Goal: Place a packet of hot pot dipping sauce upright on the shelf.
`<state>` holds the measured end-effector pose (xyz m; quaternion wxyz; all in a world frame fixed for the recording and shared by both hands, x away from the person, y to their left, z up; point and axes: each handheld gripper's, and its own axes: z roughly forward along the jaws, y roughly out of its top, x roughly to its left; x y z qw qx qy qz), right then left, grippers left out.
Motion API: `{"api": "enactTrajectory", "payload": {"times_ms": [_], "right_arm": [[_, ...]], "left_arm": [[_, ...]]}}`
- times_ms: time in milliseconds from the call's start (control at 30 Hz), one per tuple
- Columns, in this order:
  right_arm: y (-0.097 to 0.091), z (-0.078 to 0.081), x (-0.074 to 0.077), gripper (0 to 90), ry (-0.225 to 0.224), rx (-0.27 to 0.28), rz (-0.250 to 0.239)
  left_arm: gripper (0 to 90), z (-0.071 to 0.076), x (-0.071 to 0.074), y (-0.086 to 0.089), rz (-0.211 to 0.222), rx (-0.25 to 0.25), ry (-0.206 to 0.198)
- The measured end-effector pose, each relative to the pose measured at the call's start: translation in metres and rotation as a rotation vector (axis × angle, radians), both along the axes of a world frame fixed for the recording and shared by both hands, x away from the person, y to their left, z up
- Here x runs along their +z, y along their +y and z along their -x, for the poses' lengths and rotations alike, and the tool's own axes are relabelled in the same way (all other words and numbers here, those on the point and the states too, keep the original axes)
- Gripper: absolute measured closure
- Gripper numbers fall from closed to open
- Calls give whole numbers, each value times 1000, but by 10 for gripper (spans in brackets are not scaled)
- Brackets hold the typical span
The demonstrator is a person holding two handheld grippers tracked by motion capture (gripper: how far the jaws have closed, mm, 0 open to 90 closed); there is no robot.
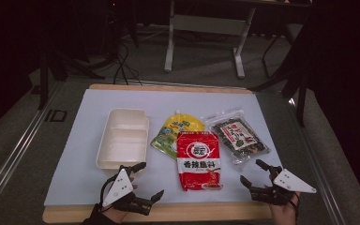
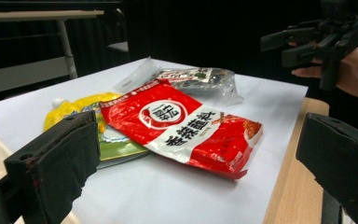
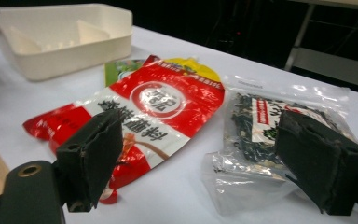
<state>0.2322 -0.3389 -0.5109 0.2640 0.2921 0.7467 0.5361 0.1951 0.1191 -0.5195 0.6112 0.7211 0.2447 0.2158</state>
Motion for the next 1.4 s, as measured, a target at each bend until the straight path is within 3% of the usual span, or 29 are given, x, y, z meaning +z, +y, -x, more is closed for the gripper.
{"api": "enactTrajectory", "payload": {"times_ms": [133,200,233,267,400,567,867,900,1000,1067,1200,1267,1400], "right_arm": [[1,0,0,161,-10,3,6],[-1,0,1,162,16,-1,-1],[-1,0,1,161,22,-1,-1],[-1,0,2,160,26,1,5],[1,6,9,133,44,12,0],[4,11,21,127,29,10,-16],[15,10,37,133,18,3,34],[18,9,40,132,-1,-1,39],[19,6,44,131,-3,12,24],[24,2,51,128,-26,16,35],[29,-5,56,126,-28,7,71],[36,-14,59,103,18,9,70],[46,-26,63,93,36,-5,54]], "left_arm": [[7,0,1,0,12,-4,-6],[7,0,2,1,25,-10,-2],[7,0,3,0,-2,-5,-16],[7,0,3,0,-1,-4,-33],[7,2,4,-2,-25,5,-38],[7,4,7,-3,-7,-15,4],[7,8,10,-4,-7,-25,2],[7,8,10,-5,-9,-21,3],[7,7,10,-5,-5,-22,4],[7,7,9,-5,-9,-22,4],[7,6,8,-5,-6,-20,7],[7,6,8,-5,-6,-22,11],[7,6,8,-4,-3,-14,9]]}}
